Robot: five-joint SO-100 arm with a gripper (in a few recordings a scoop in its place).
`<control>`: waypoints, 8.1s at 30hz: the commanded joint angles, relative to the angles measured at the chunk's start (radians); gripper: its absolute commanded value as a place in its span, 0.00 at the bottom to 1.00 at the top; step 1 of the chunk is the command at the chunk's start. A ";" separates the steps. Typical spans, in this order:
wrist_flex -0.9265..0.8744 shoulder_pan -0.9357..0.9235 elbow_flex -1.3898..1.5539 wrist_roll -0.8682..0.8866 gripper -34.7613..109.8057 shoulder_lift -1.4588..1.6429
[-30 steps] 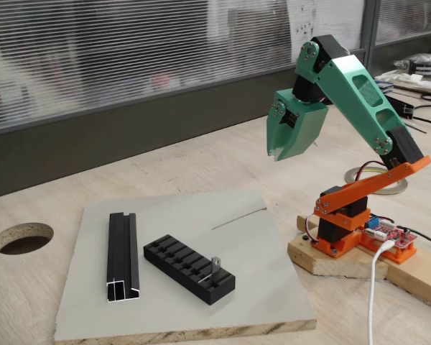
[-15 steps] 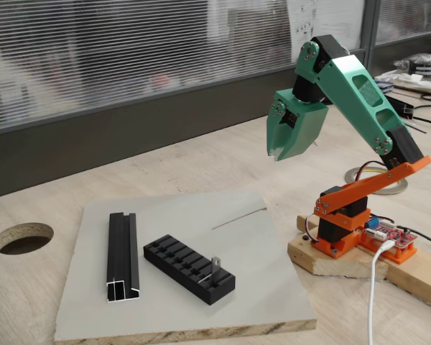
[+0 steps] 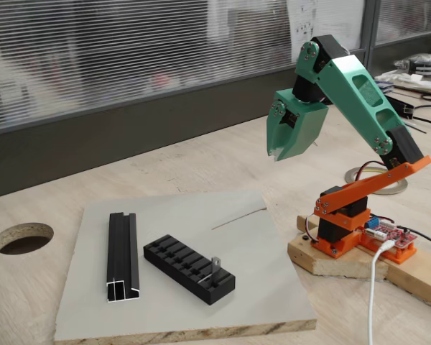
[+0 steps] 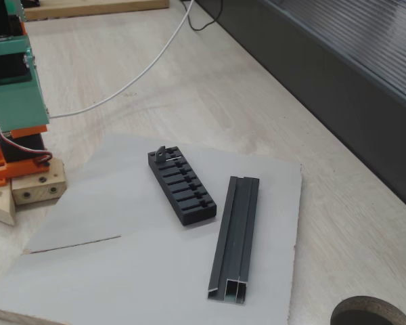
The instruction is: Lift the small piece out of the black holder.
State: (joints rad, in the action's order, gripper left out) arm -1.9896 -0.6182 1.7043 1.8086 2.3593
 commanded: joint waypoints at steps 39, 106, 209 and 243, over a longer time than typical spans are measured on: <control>-0.029 -0.009 -0.003 0.011 0.33 0.075; -0.028 -0.006 -0.003 0.018 0.33 0.074; 0.676 1.057 0.319 0.900 0.46 -0.396; 0.680 1.183 0.318 1.046 0.46 -0.462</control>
State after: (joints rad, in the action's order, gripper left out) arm -1.3223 0.5568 2.0295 2.8363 1.9205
